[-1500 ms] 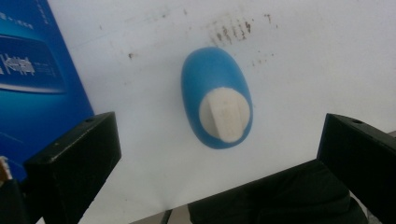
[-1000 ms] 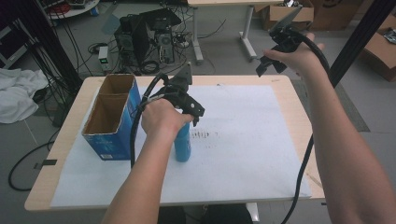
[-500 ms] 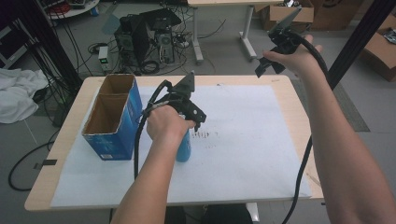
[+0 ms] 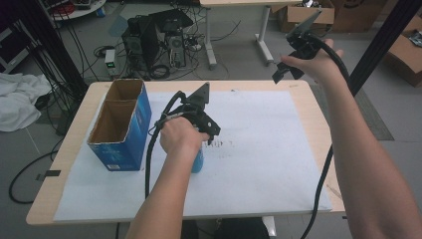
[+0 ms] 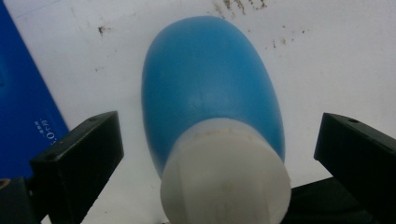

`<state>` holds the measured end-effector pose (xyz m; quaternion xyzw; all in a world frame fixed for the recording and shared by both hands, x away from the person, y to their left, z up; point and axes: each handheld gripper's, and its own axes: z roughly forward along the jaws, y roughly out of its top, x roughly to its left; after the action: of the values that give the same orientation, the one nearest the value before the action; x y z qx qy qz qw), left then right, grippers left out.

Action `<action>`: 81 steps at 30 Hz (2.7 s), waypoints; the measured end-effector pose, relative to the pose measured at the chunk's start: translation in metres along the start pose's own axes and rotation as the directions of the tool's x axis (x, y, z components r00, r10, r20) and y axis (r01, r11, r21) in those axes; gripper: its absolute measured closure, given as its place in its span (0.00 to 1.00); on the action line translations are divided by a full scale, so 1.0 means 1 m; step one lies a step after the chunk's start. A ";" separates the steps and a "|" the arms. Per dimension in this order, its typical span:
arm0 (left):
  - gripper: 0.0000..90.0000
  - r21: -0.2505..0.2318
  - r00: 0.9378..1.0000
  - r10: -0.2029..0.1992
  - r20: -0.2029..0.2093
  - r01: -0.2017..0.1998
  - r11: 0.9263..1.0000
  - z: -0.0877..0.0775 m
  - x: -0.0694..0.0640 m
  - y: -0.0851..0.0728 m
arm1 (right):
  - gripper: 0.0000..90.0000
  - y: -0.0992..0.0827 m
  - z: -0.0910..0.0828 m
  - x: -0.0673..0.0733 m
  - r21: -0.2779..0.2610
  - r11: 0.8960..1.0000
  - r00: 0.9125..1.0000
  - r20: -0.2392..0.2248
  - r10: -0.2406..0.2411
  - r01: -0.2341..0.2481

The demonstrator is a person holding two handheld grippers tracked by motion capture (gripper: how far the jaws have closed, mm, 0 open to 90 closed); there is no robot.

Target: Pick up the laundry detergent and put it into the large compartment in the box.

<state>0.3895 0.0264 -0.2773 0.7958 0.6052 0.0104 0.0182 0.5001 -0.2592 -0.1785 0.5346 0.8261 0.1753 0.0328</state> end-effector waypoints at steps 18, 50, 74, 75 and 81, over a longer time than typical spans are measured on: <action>0.17 -0.010 1.000 -0.022 -0.014 0.022 1.000 0.003 0.002 0.000 | 0.18 0.000 0.003 0.000 -0.004 1.000 1.000 -0.006 -0.001 0.001; 0.39 -0.015 0.999 -0.041 -0.029 0.041 0.999 0.002 0.000 0.003 | 0.18 0.000 0.008 -0.001 -0.001 1.000 1.000 -0.024 -0.013 0.013; 0.41 0.008 0.999 0.041 0.001 -0.041 0.999 -0.036 0.010 0.006 | 0.18 0.000 0.006 -0.002 -0.010 1.000 1.000 -0.027 -0.004 0.004; 0.41 0.008 0.999 0.043 -0.005 -0.043 0.999 -0.041 0.010 0.006 | 0.18 -0.001 0.005 -0.002 -0.012 1.000 1.000 -0.025 -0.003 0.002; 0.41 0.001 0.998 0.068 -0.011 -0.068 0.998 -0.076 0.018 0.006 | 0.18 0.001 0.003 -0.002 -0.014 1.000 1.000 -0.027 -0.003 0.003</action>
<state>0.3974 0.0437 -0.2010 0.8160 0.5777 0.0154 0.0140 0.5023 -0.2601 -0.1813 0.5307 0.8260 0.1882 0.0259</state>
